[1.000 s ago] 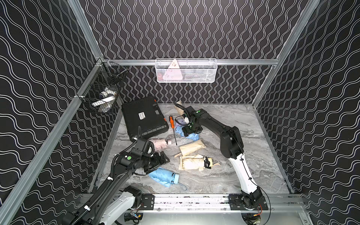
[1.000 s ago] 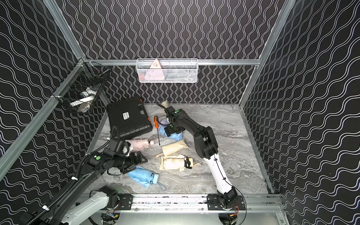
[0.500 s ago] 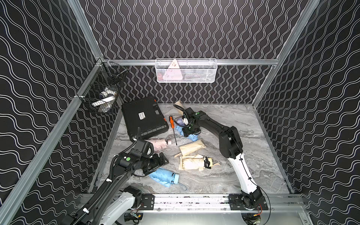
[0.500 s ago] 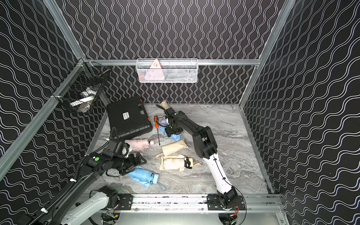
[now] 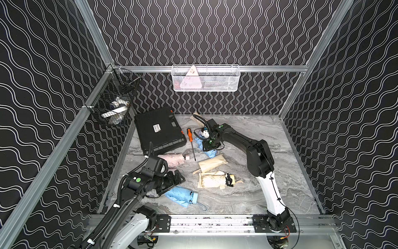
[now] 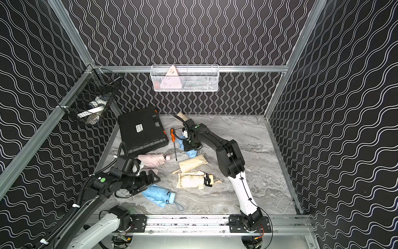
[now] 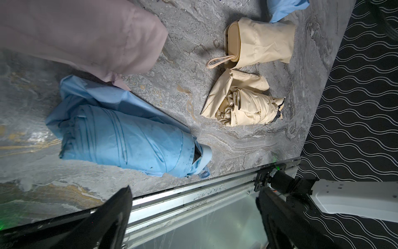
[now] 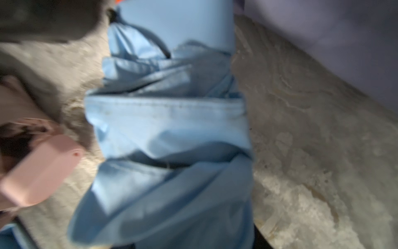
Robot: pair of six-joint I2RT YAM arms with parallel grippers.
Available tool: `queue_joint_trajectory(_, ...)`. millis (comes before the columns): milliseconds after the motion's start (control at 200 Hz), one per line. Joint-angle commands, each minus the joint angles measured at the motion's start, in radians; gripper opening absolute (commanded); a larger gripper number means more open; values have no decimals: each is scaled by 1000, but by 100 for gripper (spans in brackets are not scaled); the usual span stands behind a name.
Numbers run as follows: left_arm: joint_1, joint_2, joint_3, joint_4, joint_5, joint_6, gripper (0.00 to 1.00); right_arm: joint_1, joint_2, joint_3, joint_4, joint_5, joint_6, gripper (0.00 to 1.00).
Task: Take umbrellas out of sleeves
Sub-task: Pick up the umbrella from the center of the board.
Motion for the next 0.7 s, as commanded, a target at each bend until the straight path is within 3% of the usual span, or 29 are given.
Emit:
queue_joint_trajectory(0,2,-12,18,-8,-11,7,96,-25,-74,-54,129,-100,107,40)
queue_joint_trajectory(95,4,-27,21,26,-1,2,97,-64,-145,-130,229,-185,245,40)
queue_joint_trajectory(220,3,-32,35,127,34,7,97,-113,-262,-257,344,-280,527,40)
queue_joint_trajectory(400,5,-3,34,368,115,-16,99,-111,-523,-524,440,-222,897,40)
queue_joint_trajectory(585,-1,46,-13,696,193,-106,99,-58,-746,-661,382,-106,1029,41)
queue_joint_trajectory(695,-44,68,-29,839,173,-140,99,-9,-832,-673,319,-44,1050,42)
